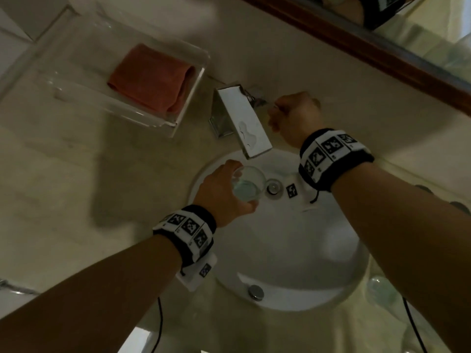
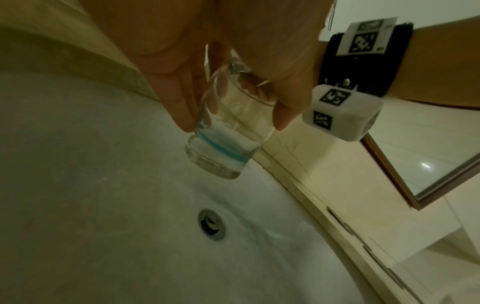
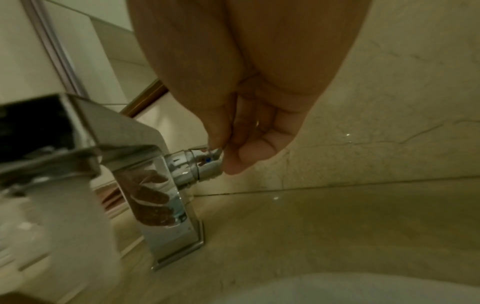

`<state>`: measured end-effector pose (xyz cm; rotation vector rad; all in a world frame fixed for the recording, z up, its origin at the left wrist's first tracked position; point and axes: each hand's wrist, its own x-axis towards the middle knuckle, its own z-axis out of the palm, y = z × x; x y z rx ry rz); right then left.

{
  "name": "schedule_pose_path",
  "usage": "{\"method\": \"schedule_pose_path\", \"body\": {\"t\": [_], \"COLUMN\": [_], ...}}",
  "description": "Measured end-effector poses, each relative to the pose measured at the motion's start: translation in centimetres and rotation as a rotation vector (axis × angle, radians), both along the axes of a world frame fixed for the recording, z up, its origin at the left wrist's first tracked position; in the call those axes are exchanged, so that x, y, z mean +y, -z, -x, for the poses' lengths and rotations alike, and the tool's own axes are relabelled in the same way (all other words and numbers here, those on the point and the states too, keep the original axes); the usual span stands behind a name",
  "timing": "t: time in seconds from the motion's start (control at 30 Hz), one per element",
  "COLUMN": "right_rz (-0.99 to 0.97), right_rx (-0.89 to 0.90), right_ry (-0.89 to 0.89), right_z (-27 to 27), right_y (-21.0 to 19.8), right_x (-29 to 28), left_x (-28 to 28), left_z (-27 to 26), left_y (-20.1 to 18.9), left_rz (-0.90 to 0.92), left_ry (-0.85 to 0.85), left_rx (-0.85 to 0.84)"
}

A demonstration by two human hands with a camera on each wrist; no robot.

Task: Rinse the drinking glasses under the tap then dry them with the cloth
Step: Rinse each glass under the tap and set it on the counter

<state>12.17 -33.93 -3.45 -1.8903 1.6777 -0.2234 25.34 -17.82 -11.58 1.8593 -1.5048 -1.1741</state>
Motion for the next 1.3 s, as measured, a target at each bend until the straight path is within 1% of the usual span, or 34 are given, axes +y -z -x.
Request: {"method": "schedule_pose_path", "body": {"t": [0.07, 0.3, 0.4, 0.47, 0.57, 0.63, 0.77, 0.83, 0.9, 0.97, 1.1, 1.2, 1.3], "right_rz": [-0.018, -0.041, -0.038, -0.060, -0.150, -0.242, -0.407, -0.427, -0.407, -0.350, -0.283, -0.314, -0.411], "right_rx": [-0.065, -0.114, -0.165, -0.191, -0.169, -0.178, -0.193, -0.205, -0.264, -0.324, -0.318, -0.350, -0.288], "right_ry": [0.032, 0.049, 0.071, 0.110, 0.145, 0.073, -0.151, -0.196, -0.176, -0.117, -0.046, 0.012, 0.042], "right_z": [0.2, 0.8, 0.9, 1.1, 2.0, 2.9, 4.3, 4.6, 4.4, 3.9, 3.4, 3.6, 3.5], "right_y": [0.0, 0.6, 0.9, 1.2, 1.8, 2.4, 4.0, 5.4, 6.5, 7.3, 8.4, 8.6, 8.7], "right_x": [-0.2, -0.5, -0.5, -0.4, 0.9, 2.7, 6.5, 7.8, 9.1, 9.9, 10.6, 10.9, 11.1], "left_x": [-0.2, -0.8, -0.9, -1.1, -1.3, -1.4, -2.1, -2.2, -2.1, -2.0, -1.6, -1.3, -1.3], "left_z": [0.0, 0.1, 0.3, 0.5, 0.7, 0.7, 0.6, 0.4, 0.3, 0.2, 0.2, 0.1, 0.1], "left_y": [-0.3, -0.6, -0.8, -0.7, -0.5, -0.3, 0.3, 0.8, 1.0, 1.2, 1.7, 1.7, 1.6], "left_rz": [0.005, 0.036, 0.036, 0.040, 0.044, 0.033, -0.011, -0.024, -0.024, -0.016, -0.052, -0.076, -0.157], "left_ry": [-0.014, -0.041, -0.041, -0.037, -0.048, -0.056, -0.077, -0.100, -0.105, -0.107, -0.120, -0.118, -0.094], "left_rx": [-0.012, 0.007, -0.007, -0.023, 0.005, 0.024, 0.110, 0.185, 0.210, 0.178, 0.220, 0.220, 0.185]}}
